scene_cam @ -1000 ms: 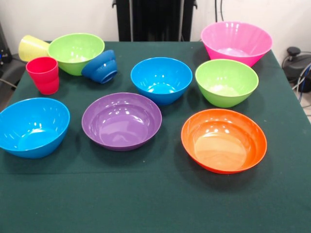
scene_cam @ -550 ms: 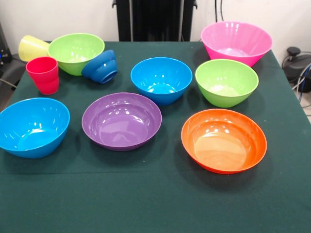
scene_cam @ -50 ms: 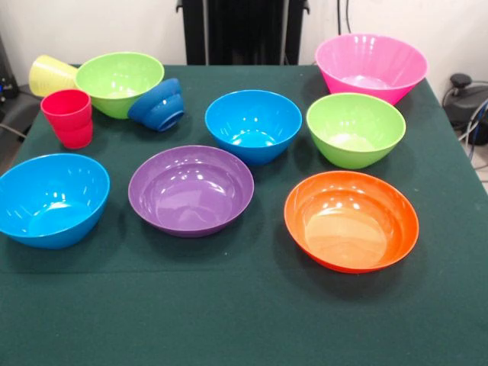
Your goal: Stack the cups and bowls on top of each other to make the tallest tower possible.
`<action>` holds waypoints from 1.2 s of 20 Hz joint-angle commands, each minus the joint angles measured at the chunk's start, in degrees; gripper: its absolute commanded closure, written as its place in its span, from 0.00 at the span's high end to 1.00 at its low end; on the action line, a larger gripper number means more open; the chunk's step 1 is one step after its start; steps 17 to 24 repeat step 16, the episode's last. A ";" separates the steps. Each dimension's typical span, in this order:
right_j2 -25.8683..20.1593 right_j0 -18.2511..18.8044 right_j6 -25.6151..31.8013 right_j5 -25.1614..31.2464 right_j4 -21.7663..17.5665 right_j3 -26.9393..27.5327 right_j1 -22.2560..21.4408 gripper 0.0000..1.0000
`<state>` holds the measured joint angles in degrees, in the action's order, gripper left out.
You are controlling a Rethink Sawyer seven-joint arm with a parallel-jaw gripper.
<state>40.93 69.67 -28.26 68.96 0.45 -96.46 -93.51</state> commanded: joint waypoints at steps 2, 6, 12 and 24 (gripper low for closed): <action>3.63 0.12 25.43 -0.47 1.22 -18.06 -2.14 1.00; 2.82 -0.13 24.53 0.40 0.72 -17.00 -1.37 1.00; 3.01 -0.63 24.05 0.71 0.50 -16.72 -1.37 1.00; 2.87 -0.56 24.17 0.32 1.52 -17.18 -1.40 1.00</action>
